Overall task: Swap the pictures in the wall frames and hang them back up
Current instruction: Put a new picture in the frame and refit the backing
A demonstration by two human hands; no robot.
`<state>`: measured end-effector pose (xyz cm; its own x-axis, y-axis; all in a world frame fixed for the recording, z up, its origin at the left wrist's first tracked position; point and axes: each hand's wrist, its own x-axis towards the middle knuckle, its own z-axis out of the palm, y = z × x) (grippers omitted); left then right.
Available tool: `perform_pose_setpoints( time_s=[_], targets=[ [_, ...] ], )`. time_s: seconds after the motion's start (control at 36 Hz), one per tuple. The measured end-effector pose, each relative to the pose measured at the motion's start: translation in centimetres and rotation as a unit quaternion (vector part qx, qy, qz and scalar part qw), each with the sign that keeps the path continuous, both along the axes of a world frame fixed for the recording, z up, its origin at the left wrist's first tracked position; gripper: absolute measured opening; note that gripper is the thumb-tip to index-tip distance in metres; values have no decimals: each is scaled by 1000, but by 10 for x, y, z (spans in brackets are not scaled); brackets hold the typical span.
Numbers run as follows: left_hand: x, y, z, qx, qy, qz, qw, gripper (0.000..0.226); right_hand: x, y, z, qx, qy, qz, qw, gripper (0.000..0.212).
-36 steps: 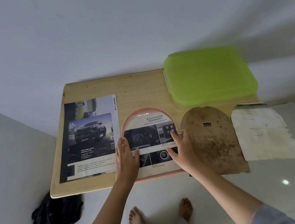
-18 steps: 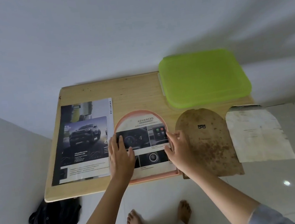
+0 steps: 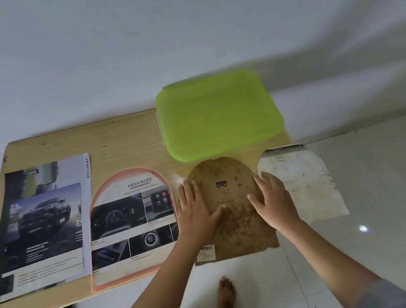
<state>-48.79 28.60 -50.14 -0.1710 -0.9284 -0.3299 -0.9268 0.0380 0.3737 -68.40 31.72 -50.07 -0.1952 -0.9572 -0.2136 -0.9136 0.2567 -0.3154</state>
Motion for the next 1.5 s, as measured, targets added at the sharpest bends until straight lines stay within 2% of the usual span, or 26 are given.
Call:
perform_pose_setpoints(
  time_s=[0.11, 0.31, 0.47, 0.64, 0.89, 1.0, 1.08, 1.5],
  targets=[
    [-9, -1, 0, 23, -12, 25, 999, 117, -11, 1, -6, -2, 11, 5, 1000, 59],
    [-13, -7, 6, 19, 20, 66, 997, 116, -10, -2, -11, -30, -10, 10, 999, 59],
    [-9, -19, 7, -28, 89, 132, 987, 99, -5, -1, -15, -56, -38, -3, 998, 58],
    [-4, -24, 8, -14, 184, 194, 963, 78, -5, 1, -17, -67, -61, -11, 996, 56],
    [-1, -26, 13, -10, 337, 248, 908, 65, -4, 1, -18, -85, -106, -31, 990, 53],
    [4, -24, 18, 41, 438, 259, 860, 56, -4, 1, -17, -88, -114, -32, 989, 53],
    [8, -19, 19, 72, 484, 247, 836, 53, -1, 1, -17, -87, -121, -38, 988, 53],
    [47, -13, 24, 73, 510, 265, 815, 48, 16, 4, -11, -70, -168, -54, 982, 51]
  ],
)
